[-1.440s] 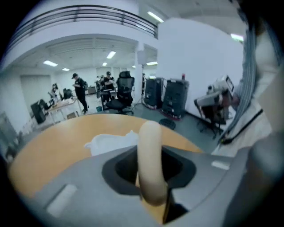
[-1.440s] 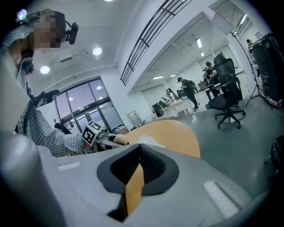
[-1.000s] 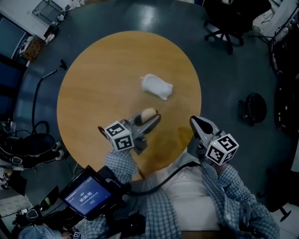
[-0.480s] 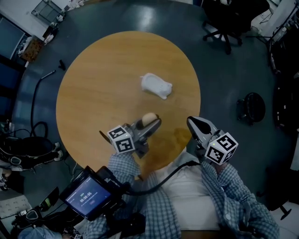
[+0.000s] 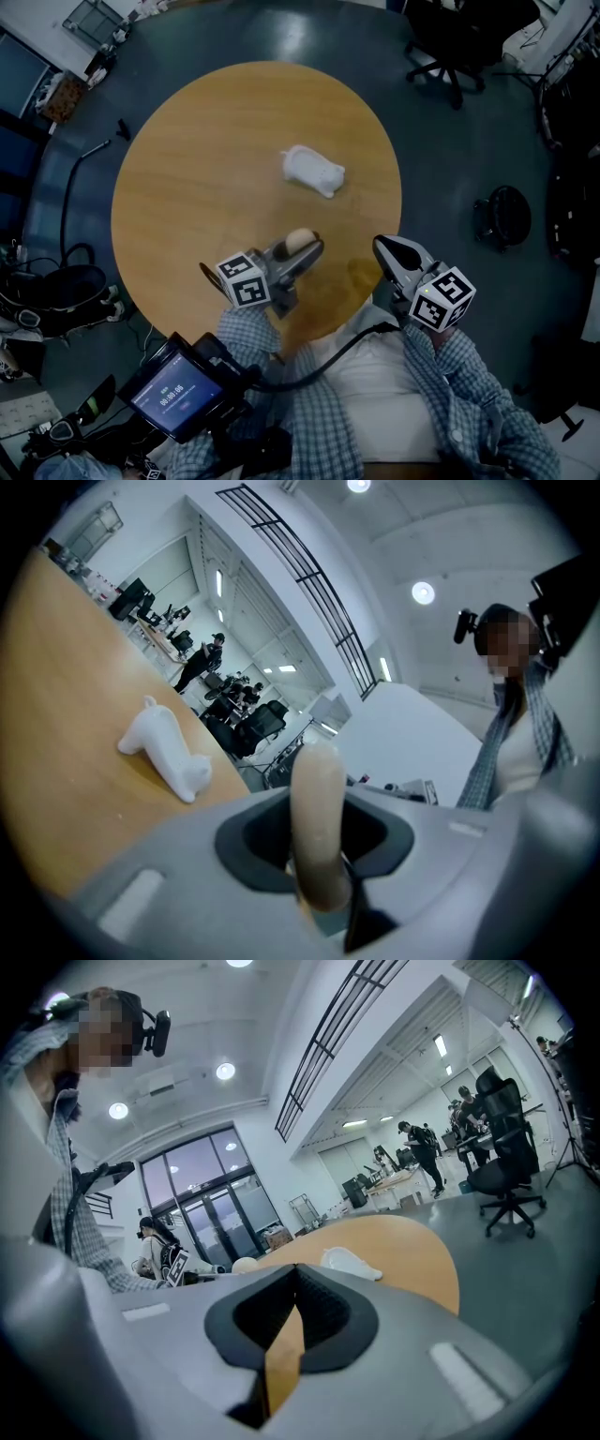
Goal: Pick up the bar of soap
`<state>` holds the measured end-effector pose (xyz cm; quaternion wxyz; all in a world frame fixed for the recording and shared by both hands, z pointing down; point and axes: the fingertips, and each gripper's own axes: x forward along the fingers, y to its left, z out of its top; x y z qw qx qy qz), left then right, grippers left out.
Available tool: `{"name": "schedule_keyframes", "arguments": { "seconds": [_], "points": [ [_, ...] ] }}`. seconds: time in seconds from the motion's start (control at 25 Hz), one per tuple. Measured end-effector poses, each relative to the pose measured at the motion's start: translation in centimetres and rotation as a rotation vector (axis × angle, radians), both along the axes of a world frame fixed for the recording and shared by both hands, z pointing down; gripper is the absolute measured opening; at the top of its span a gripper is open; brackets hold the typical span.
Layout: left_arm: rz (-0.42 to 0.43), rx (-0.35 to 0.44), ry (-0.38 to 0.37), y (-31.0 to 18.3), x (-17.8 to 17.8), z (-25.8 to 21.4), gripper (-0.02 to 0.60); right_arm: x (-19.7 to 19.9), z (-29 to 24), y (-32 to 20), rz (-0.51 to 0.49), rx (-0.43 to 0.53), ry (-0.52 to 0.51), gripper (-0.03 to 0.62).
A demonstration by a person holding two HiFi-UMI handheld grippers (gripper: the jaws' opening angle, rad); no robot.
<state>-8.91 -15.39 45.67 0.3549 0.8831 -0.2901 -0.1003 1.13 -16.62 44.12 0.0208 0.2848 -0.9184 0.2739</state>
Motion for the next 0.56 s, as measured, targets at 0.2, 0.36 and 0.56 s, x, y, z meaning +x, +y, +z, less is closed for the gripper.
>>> {"name": "schedule_keyframes", "arguments": {
  "seconds": [0.2,0.36,0.56],
  "points": [
    [-0.001,-0.001,0.007,0.2,-0.26,0.43,0.101,-0.24,0.16,0.12,-0.004,-0.003,0.004,0.003],
    [-0.005,-0.002,0.006,0.17,-0.37,0.34,0.101,-0.3,0.21,0.21,-0.009,-0.003,0.003,0.003],
    [-0.012,0.011,0.047,0.04,-0.66,1.11,0.102,-0.18,0.21,0.1,-0.009,-0.006,0.006,0.003]
  ]
}}
